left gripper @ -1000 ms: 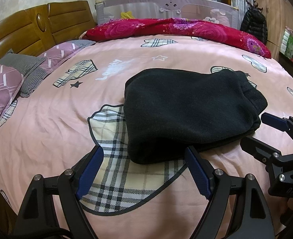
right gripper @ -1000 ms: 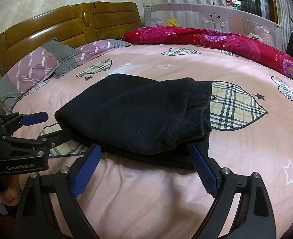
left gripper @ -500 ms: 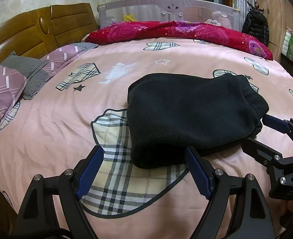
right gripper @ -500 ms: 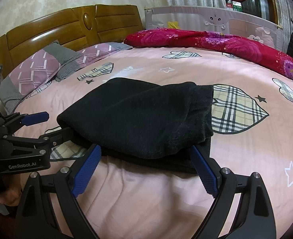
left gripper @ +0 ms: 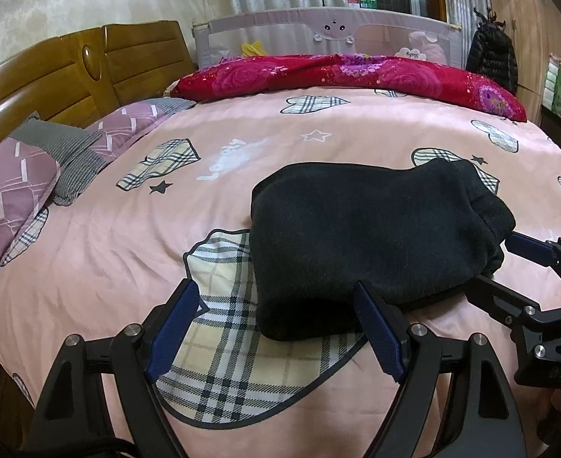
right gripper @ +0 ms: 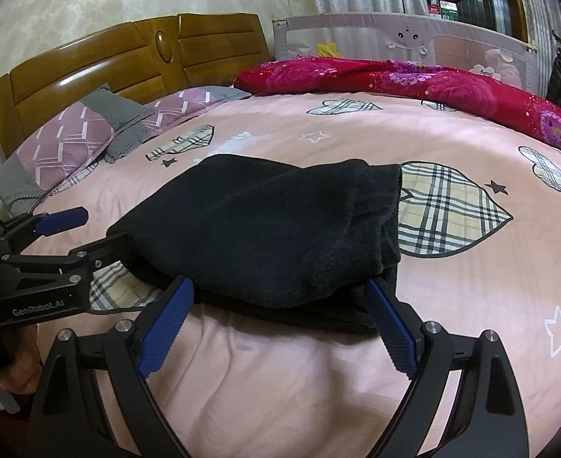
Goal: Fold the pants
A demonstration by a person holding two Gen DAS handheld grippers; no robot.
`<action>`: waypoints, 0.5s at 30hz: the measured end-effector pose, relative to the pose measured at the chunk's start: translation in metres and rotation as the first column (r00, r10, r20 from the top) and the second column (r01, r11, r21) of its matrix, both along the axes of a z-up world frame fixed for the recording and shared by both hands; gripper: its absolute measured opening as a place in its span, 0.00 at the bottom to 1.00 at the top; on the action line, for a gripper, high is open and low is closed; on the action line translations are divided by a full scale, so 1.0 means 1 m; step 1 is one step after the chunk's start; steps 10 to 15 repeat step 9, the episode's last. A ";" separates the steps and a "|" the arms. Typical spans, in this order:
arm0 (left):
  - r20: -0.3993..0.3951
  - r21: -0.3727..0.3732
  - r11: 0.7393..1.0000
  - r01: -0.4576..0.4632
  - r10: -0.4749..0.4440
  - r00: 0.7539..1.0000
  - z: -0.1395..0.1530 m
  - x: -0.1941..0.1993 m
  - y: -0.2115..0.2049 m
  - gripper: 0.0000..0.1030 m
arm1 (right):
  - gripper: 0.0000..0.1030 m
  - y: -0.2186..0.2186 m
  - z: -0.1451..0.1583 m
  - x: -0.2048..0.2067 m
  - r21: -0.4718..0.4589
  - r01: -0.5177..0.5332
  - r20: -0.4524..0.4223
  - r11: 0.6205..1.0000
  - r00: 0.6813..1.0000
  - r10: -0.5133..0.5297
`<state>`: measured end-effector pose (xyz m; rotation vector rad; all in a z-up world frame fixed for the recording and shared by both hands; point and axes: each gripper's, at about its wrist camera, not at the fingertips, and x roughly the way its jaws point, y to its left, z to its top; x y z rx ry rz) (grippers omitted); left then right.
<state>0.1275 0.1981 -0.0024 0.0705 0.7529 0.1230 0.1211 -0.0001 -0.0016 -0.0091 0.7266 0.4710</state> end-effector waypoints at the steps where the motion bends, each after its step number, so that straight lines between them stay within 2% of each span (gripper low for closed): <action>1: 0.000 0.002 1.000 0.001 -0.001 1.000 0.000 -0.001 -0.002 0.81 | 0.88 -0.001 0.000 0.000 0.003 0.003 -0.001 1.000 1.000 -0.003; 15: -0.010 0.007 1.000 0.008 -0.008 1.000 0.000 0.003 -0.007 0.81 | 0.88 -0.007 -0.001 0.002 0.019 0.011 -0.008 1.000 1.000 -0.011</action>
